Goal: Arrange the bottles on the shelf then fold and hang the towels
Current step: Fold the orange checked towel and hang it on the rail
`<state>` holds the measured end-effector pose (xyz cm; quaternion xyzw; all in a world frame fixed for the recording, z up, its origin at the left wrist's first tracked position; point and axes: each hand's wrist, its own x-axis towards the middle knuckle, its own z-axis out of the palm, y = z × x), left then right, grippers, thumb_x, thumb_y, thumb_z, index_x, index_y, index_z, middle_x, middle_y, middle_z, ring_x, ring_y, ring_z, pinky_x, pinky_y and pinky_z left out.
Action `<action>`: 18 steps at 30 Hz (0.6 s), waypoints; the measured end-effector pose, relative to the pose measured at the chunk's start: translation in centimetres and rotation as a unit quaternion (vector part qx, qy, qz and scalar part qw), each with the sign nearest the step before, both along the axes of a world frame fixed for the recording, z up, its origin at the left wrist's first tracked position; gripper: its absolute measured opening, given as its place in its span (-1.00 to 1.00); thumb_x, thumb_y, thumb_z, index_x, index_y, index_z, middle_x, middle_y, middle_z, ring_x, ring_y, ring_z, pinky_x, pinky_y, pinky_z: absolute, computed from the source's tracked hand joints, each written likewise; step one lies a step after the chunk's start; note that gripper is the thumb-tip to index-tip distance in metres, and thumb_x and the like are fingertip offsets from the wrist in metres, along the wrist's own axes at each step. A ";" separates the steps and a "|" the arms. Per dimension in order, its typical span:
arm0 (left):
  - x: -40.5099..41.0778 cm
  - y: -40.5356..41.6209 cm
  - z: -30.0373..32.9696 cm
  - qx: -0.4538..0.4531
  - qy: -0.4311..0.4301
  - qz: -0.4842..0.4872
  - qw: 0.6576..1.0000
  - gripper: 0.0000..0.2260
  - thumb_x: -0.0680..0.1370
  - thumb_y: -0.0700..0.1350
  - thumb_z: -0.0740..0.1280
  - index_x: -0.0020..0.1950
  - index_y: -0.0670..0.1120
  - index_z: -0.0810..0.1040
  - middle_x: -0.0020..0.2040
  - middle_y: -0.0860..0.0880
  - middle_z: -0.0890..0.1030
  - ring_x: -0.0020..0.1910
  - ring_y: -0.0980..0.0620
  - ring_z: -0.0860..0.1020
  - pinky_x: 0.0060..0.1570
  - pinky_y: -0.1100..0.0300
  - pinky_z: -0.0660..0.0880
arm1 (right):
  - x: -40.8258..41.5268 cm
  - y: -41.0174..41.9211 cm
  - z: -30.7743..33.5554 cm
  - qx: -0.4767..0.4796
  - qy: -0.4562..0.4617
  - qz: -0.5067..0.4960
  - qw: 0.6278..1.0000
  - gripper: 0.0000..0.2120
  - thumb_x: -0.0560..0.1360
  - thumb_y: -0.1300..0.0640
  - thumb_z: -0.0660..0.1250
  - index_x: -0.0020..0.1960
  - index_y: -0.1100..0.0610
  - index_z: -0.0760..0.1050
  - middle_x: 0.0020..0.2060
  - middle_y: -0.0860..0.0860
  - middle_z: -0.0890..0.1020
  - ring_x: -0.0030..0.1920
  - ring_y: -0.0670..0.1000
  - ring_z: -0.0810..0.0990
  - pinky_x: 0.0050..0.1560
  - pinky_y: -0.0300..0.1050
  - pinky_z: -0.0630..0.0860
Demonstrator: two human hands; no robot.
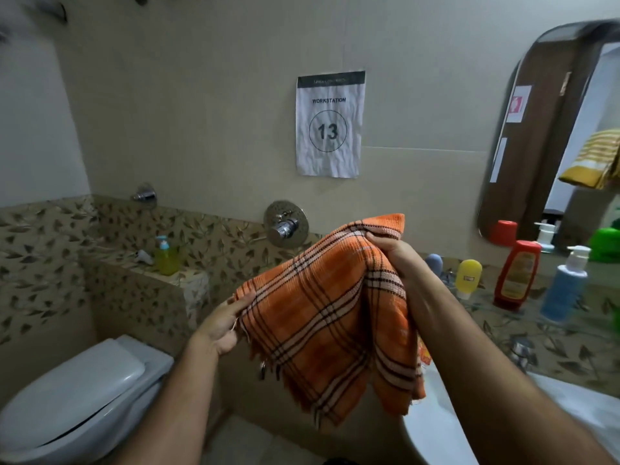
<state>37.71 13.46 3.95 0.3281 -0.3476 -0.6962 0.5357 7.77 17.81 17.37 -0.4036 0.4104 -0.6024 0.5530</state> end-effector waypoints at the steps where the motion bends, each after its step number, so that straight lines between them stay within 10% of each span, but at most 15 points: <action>1: -0.5 0.0 -0.1 0.004 0.003 0.004 1.000 -0.54 0.44 -0.12 0.39 0.27 -0.33 0.51 -0.04 -0.24 0.70 -0.14 -0.09 0.71 -0.27 0.07 0.63 | 0.1 0.1 0.4 -0.004 -0.003 -0.002 1.000 -0.81 0.58 0.27 0.28 0.15 0.32 0.53 -0.08 0.21 0.64 -0.16 0.12 0.65 0.03 0.05 0.59; 9: -4.5 0.4 -2.7 0.001 0.064 -0.101 0.993 -0.08 0.33 0.58 0.06 0.40 -0.07 0.49 0.34 -0.17 0.54 0.30 -0.17 0.52 0.12 -0.09 0.56 | 0.6 0.7 1.9 -0.021 -0.048 -0.016 0.999 -0.87 0.59 0.28 0.26 0.06 0.30 0.54 -0.28 0.15 0.68 -0.36 0.06 0.69 -0.31 -0.08 0.67; 15: -6.2 2.1 -3.7 -0.009 0.025 -0.080 0.996 -0.31 0.21 0.19 0.62 0.17 -0.22 0.65 0.23 -0.28 0.59 0.17 -0.21 0.61 -0.03 -0.03 0.61 | -1.5 0.8 -0.2 -0.011 -0.055 -0.033 0.998 -0.87 0.60 0.24 0.26 0.05 0.28 0.54 -0.29 0.14 0.69 -0.34 0.05 0.70 -0.30 -0.08 0.67; 18: -6.2 2.5 -3.8 -0.001 0.010 -0.003 1.000 -0.65 0.36 0.01 0.51 -0.02 -0.24 0.71 0.10 -0.29 0.65 0.02 -0.21 0.67 -0.14 -0.01 0.63 | -3.1 1.0 -2.8 0.008 -0.062 -0.030 0.998 -0.86 0.62 0.22 0.23 0.02 0.25 0.54 -0.30 0.11 0.71 -0.31 0.04 0.71 -0.25 -0.07 0.66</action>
